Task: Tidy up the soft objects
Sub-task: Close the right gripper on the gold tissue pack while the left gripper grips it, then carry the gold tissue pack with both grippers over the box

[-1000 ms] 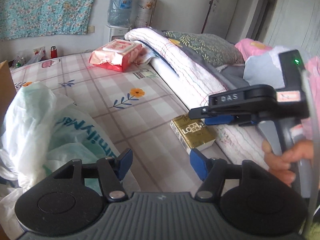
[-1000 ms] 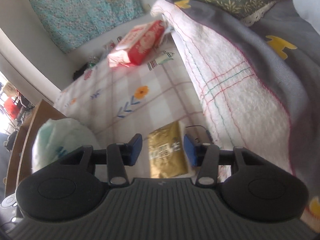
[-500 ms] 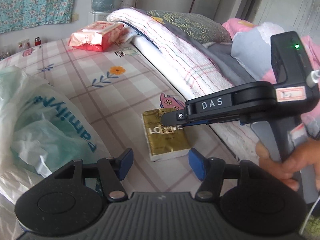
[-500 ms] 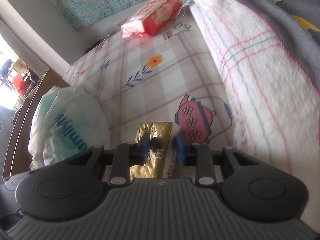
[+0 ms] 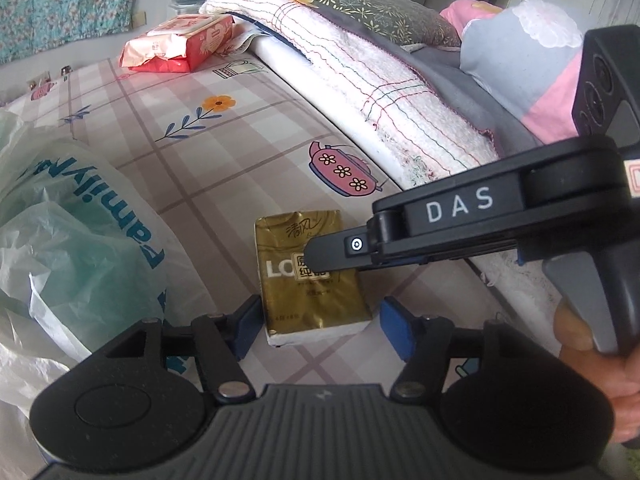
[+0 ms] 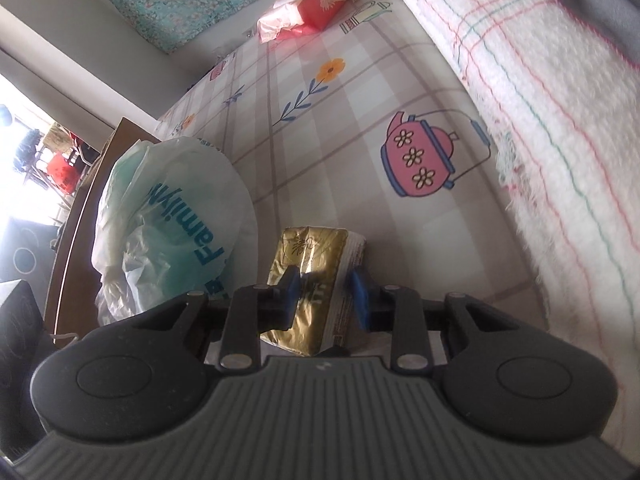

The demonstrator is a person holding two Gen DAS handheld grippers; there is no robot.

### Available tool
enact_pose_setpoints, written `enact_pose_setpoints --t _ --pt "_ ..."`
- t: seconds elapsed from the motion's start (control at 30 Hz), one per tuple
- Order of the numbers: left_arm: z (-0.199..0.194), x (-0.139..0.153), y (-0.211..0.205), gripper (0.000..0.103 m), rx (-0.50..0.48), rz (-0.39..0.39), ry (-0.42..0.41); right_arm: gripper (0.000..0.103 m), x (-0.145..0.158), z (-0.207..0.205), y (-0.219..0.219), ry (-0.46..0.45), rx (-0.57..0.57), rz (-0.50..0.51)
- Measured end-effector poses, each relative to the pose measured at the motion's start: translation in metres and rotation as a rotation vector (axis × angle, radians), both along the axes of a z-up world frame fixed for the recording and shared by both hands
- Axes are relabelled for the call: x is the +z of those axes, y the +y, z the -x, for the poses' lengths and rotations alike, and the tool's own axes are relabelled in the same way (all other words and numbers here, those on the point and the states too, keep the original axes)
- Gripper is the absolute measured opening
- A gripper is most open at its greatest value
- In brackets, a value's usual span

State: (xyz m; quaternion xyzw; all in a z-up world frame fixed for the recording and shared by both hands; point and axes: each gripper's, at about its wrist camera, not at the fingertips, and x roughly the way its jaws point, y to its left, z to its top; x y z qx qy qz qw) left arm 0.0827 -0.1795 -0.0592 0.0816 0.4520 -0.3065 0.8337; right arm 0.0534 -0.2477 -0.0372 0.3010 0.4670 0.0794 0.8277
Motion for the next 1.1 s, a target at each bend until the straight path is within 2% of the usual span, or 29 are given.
enact_pose_setpoints --t 0.03,0.23,0.4,0.53,0.67,0.87,0.97,1.1 --pt "0.001 0.001 0.0 0.057 0.002 -0.01 -0.012 0.027 0.0 0.001 0.0 0.0 -0.004 0.0" --pt "0.009 0.011 0.01 0.057 0.022 0.033 -0.006 0.027 0.01 0.011 0.004 -0.01 -0.02 0.0" --pt "0.021 0.044 0.022 0.057 0.047 0.064 -0.111 0.027 0.045 0.016 0.014 -0.09 -0.01 0.02" --pt "0.024 0.076 0.053 0.057 0.116 0.108 -0.196 0.028 0.085 0.008 0.041 -0.181 0.046 0.052" --pt "0.023 0.105 0.103 0.057 0.208 0.119 -0.286 0.029 0.123 -0.013 0.087 -0.267 0.149 0.063" --pt "0.019 0.136 0.192 0.056 0.393 0.059 -0.351 0.029 0.159 -0.053 0.192 -0.333 0.354 0.031" --pt "0.015 0.144 0.241 0.056 0.487 0.041 -0.32 0.03 0.165 -0.072 0.249 -0.315 0.467 0.009" --pt "0.0 0.134 0.304 0.055 0.59 0.054 -0.194 0.031 0.157 -0.095 0.321 -0.241 0.608 -0.012"
